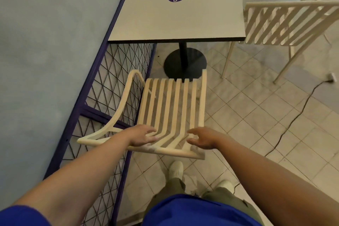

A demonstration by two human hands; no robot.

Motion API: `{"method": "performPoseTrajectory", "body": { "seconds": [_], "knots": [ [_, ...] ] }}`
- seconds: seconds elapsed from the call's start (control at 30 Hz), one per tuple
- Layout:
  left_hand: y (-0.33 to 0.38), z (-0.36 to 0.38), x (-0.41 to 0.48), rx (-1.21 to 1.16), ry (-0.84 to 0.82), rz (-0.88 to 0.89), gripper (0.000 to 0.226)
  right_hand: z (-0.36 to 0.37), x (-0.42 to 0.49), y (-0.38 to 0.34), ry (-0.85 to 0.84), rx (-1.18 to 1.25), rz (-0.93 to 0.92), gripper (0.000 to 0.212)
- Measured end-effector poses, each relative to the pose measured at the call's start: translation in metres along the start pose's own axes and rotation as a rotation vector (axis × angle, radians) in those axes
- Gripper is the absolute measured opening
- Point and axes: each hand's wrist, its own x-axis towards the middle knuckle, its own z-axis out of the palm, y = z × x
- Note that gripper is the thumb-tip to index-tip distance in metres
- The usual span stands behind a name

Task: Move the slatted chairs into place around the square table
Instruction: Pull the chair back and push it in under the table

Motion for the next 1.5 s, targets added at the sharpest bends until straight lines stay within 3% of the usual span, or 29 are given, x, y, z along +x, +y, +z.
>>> {"method": "performPoseTrajectory", "body": {
  "seconds": [0.33,0.53,0.87,1.5],
  "knots": [
    [0.189,0.018,0.032,0.051,0.044,0.178,0.054,-0.030,-0.098,0.130,0.131,0.077,0.167,0.062],
    [0.275,0.028,0.055,0.130,-0.014,0.264,0.056,-0.037,-0.146,0.192,0.157,0.097,0.274,0.062],
    [0.340,0.002,0.114,0.168,-0.050,0.312,0.053,-0.081,-0.153,0.246,0.186,0.170,0.341,0.060],
    [0.457,-0.145,0.260,0.087,-0.058,0.320,0.052,-0.286,-0.084,0.361,0.217,0.121,0.374,0.060]
  ]
}}
